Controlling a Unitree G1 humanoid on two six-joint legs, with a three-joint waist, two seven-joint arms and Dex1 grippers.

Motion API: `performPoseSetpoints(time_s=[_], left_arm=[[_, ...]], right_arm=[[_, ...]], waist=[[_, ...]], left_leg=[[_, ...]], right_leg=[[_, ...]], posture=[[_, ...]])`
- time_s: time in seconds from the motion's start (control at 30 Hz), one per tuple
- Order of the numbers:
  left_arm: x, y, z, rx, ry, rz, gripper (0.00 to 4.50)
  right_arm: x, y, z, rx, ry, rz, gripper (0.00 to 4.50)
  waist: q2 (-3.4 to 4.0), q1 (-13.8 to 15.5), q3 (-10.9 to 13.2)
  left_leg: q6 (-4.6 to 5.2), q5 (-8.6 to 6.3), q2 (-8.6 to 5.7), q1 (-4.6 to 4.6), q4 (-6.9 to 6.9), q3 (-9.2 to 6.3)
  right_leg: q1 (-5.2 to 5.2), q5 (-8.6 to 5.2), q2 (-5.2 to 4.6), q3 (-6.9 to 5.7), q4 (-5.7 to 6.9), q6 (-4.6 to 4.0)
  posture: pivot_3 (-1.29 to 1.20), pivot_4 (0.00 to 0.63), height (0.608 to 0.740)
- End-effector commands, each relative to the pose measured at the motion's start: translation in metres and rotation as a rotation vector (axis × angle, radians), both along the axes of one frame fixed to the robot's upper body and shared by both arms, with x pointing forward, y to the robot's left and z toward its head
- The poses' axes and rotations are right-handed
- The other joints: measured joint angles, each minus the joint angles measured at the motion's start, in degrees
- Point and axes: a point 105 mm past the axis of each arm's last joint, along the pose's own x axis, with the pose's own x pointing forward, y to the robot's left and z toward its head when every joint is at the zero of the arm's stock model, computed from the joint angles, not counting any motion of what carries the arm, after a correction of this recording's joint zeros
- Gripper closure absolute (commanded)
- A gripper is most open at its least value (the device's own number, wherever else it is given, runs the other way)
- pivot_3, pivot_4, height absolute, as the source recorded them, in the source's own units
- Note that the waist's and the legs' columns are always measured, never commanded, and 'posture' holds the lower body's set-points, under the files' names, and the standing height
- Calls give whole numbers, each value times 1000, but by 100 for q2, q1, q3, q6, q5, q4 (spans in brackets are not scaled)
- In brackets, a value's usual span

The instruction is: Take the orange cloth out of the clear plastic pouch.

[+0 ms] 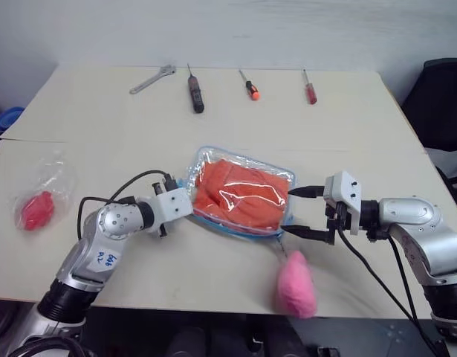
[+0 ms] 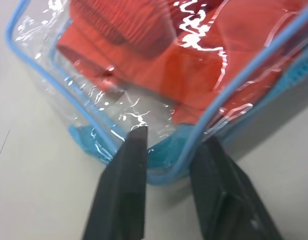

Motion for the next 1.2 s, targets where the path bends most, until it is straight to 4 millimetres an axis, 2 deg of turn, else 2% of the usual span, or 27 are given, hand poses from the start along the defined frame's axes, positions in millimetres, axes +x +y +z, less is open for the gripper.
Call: performPoseSetpoints(time_s=[0.03,0.23,0.43,0.57,0.77,0.87,0.97,1.1,1.2], left_arm=[[15,-3,4,-51,-27,97,1818],[28,-15,8,-94,-41,137,38],[19,-30,4,-51,-33,37,13],[8,-15,4,53,-45,-33,13],[-5,6,10,280,-99,-257,13],[1,9,17,338,-151,-334,13],[9,2,26,341,-209,-397,13],[21,-4,29,343,-245,-452,13],[27,-10,26,337,-240,-479,546]], right_arm=[[0,3,7,-1,-39,15,0],[4,3,11,11,-58,-1,0],[6,1,14,15,-66,-15,0],[6,1,13,16,-64,-19,0],[6,3,13,28,-60,-22,0],[6,4,12,34,-59,-24,0],[5,4,11,37,-58,-28,0],[3,5,10,40,-57,-30,0],[1,5,10,41,-56,-34,0]], waist=[[0,25,0],[0,4,-1],[0,6,-1],[2,-21,-2],[7,-58,-5],[7,-38,-5],[7,-25,-5],[7,-14,-5],[7,-19,-5]], left_leg=[[3,2,-3,-1,1,-1],[3,6,-8,-3,6,0],[1,7,-9,-3,7,-2],[1,7,-9,-3,4,-2],[-4,9,-2,1,-10,0],[-4,10,-2,-1,-9,0],[-3,10,-3,-5,-8,0],[3,11,-6,-15,-7,-1],[5,10,-7,-20,-6,-1]], right_leg=[[1,2,-2,0,0,3],[0,6,-5,-1,-1,9],[0,6,-8,-3,-1,9],[0,6,-8,-3,-6,9],[-1,10,-5,-5,-18,2],[0,11,-5,-6,-20,0],[0,12,-5,-8,-22,1],[-6,14,-6,-14,-26,4],[-8,16,-6,-16,-27,7]], posture=[[0,150,740],[0,150,740],[0,150,740],[0,150,740],[0,150,740],[0,150,740],[0,150,740],[0,150,740],[0,150,740]])
